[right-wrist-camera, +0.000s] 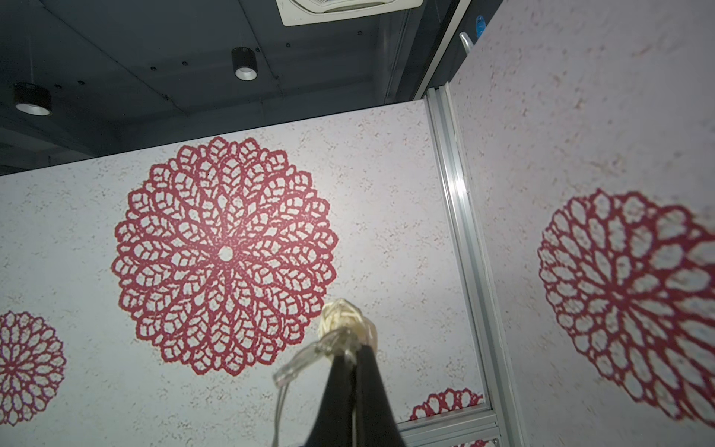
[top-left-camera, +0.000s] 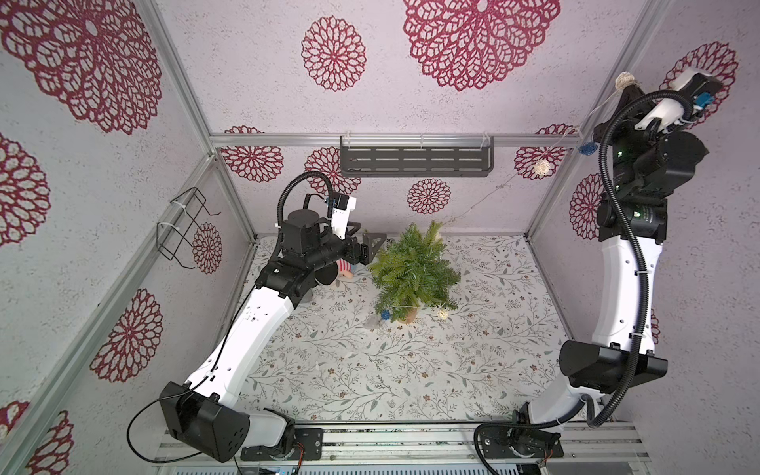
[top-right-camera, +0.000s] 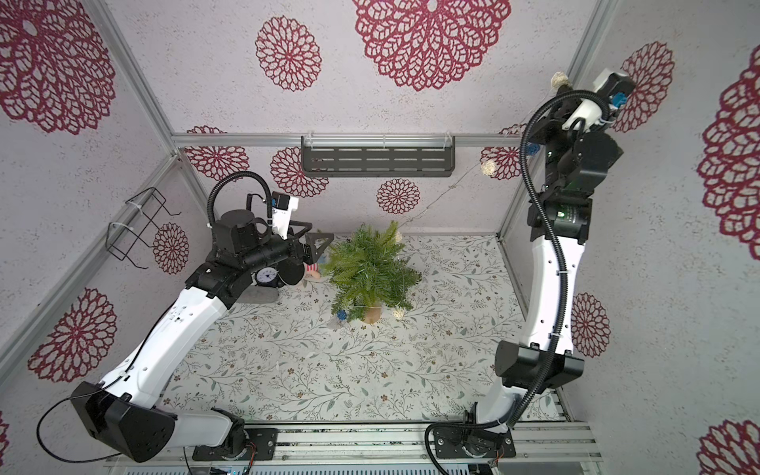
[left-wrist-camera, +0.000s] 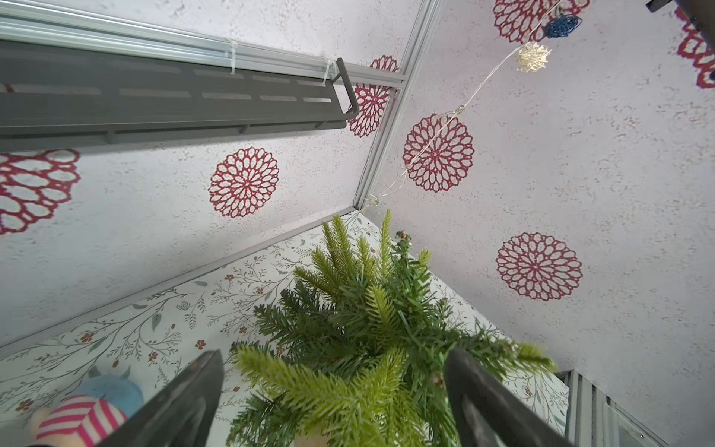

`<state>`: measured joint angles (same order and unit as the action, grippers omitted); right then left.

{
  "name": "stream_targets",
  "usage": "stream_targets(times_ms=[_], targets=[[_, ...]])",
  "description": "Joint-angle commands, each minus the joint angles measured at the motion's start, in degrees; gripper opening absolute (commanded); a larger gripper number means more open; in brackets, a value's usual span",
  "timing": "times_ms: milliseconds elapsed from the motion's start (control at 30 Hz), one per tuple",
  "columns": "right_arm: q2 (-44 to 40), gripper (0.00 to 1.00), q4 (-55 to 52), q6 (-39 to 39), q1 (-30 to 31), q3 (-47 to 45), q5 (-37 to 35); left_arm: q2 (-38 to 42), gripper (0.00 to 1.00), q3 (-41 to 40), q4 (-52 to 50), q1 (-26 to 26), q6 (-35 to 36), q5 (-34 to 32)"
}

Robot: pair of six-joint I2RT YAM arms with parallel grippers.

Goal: Remove string lights from the small christmas tree
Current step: Remove the light string from the Christmas tree.

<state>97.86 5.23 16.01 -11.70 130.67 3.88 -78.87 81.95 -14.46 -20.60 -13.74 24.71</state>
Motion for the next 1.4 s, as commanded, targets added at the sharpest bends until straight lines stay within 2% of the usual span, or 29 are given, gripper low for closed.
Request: stream_targets(times_ms=[0,400,567,800,933,1033,1300,1367], targets=[[-4.18,0.00,0.03,-3.22,-0.46,-0.53,-2.54,1.57,0.93,-0.90,0.11,1.32,-0.92,-0.36],[-14.51,0.00,-2.83,-4.64,-3.92,-17.45,-7.30,2.14,0.93,-3.20,0.56,2.67,-1.12,2.48],[-20.33,0.00,-2.70,-2.22,-7.18,-30.02,-8.69,2.40,0.93,-4.20,1.01,3.02,-1.20,3.56],[-24.87,0.00,-3.65,0.18,-7.72,-50.26,-7.97,3.07,0.94,-5.49,0.76,3.33,-1.20,5.00],[-23.51,0.00,0.19,4.31,-7.64,-62.64,-6.11,2.58,0.93,-5.52,0.36,3.34,-1.55,6.39],[-19.22,0.00,2.82,5.57,-7.55,-67.85,-6.20,2.67,0.94,-5.31,-0.40,3.30,-1.56,6.89],[-4.04,0.00,6.09,5.90,-6.63,-68.11,-10.12,2.26,0.94,-4.75,-2.63,3.24,-3.42,6.14],[-1.03,0.08,6.27,5.36,-6.27,-66.78,-10.60,1.65,0.93,-4.29,-3.17,3.23,-4.25,6.11]])
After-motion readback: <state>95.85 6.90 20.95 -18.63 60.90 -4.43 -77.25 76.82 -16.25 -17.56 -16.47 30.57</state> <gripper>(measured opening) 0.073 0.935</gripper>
